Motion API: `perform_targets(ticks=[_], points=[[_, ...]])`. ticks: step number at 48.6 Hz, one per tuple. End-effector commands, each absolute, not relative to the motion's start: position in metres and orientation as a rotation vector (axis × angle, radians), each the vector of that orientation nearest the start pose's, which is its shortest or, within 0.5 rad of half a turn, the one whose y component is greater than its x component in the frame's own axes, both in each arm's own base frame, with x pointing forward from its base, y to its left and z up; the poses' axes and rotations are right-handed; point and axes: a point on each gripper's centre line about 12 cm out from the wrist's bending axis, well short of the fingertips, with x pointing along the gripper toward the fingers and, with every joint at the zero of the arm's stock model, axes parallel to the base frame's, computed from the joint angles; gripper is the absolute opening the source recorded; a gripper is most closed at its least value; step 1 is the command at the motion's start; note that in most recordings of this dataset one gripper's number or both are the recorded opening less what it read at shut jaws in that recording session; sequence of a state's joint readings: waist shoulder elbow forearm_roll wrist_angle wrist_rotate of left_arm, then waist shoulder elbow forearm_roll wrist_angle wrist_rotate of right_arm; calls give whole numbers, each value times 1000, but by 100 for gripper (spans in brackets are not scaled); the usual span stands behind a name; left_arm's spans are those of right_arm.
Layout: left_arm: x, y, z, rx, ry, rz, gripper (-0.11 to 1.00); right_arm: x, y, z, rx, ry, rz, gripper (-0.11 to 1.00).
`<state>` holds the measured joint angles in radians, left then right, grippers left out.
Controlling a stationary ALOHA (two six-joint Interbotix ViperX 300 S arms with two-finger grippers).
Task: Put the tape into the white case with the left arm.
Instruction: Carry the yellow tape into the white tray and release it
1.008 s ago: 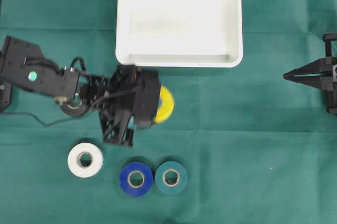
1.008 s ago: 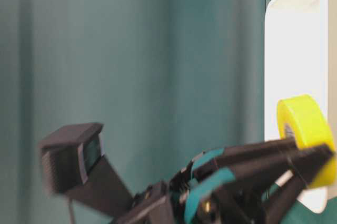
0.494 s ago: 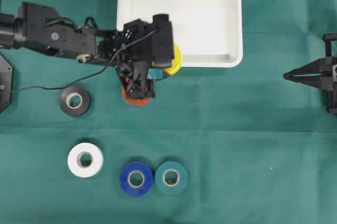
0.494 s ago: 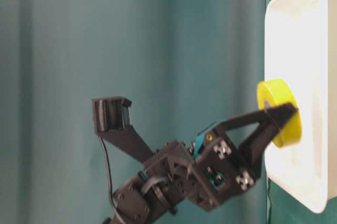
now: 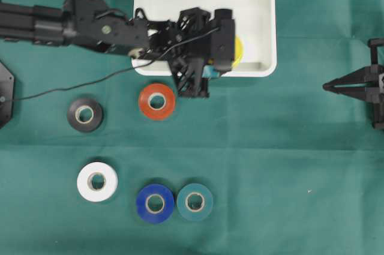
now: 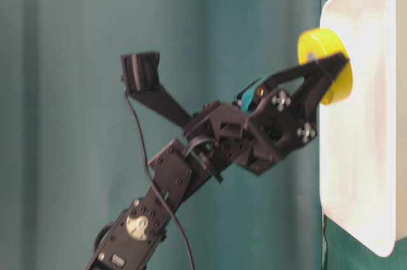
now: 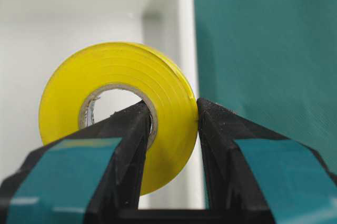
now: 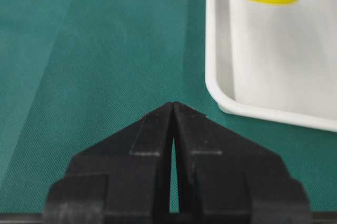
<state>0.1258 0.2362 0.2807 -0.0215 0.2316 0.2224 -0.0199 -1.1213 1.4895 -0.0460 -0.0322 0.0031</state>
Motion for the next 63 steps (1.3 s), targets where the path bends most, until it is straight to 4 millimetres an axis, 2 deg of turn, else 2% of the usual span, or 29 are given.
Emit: perform_targets(ticks=[1, 14, 33, 34, 43, 45, 55, 63], points=[[484, 69, 195, 151, 697, 60, 26, 149, -3, 168, -39, 323, -12, -9], [497, 87, 183, 170, 710, 78, 26, 149, -3, 168, -39, 321, -11, -9], [501, 85, 180, 207, 706, 61, 27, 149, -3, 168, -39, 322, -11, -9], [502, 84, 180, 207, 706, 59, 29, 149, -3, 168, -39, 322, -11, -9], [501, 76, 177, 212, 712, 44, 83, 149, -3, 167, -39, 324, -11, -9], [500, 74, 177, 213, 713, 40, 90, 149, -3, 168, -39, 322, -11, -9], [490, 71, 183, 211, 713, 39, 90, 149, -3, 168, -39, 322, -11, -9], [472, 68, 190, 206, 717, 38, 90, 149, -3, 168, -39, 322, -11, -9]])
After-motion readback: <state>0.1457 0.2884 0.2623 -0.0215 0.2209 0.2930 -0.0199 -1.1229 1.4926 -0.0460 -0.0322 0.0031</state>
